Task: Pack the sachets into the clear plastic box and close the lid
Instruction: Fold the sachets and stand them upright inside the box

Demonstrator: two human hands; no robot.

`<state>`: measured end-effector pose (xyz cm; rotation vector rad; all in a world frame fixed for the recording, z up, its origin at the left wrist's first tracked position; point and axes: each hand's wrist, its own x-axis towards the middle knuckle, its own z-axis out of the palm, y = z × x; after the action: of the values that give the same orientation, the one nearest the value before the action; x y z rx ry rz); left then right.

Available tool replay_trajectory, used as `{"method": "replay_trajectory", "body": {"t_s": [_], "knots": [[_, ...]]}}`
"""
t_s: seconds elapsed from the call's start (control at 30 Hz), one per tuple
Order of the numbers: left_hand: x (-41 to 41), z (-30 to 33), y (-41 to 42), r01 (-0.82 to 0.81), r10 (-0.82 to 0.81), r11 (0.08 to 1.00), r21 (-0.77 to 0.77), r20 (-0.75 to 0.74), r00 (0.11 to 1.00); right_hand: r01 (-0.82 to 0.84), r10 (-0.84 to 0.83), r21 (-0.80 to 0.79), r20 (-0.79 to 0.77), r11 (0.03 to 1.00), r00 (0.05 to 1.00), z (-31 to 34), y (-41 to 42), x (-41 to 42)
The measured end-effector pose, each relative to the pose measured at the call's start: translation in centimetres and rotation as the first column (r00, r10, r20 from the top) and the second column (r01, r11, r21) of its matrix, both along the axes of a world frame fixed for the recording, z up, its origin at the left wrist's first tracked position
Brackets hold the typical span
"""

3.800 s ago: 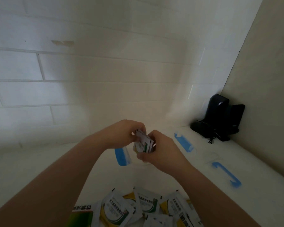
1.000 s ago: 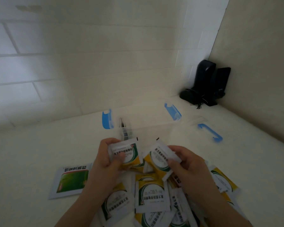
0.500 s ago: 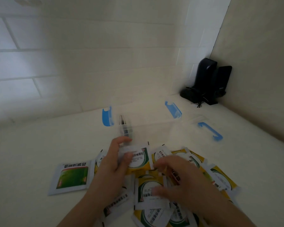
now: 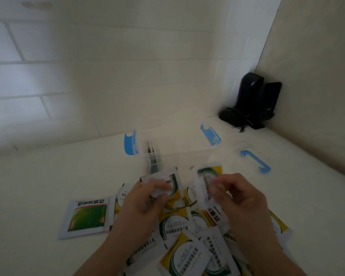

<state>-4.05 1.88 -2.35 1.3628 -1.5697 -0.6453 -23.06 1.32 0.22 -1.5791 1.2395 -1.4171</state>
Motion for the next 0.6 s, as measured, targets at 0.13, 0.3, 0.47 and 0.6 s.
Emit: {"method": "replay_trajectory", "body": {"t_s": [0.13,0.3,0.47,0.6], "knots": [[-1.2,-0.1,0.5,0.191,-0.189,0.979,0.078,-0.022,0.982,0.086,-0.082,0.081,-0.046,0.993,0.996,-0.8,-0.2,0.5],[-1.5,-0.4,0.4,0.168,-0.165,0.984,0.051,-0.059,0.984,-0.056,0.023,-0.065,-0.420,0.996,0.907,-1.0,0.1,1.5],[-0.9,-0.2,0.0,0.003,-0.004,1.000,-0.004,-0.119,0.993,-0.276,0.184,-0.087,-0.553,0.957,0.813,-0.7,0.6,1.6],[0.0,-0.1,-0.1,-0.042,0.053,0.998,0.050,-0.241,0.969,-0.468,0.480,0.179,-0.563,0.865,0.673,0.0,0.4,0.2]]}}
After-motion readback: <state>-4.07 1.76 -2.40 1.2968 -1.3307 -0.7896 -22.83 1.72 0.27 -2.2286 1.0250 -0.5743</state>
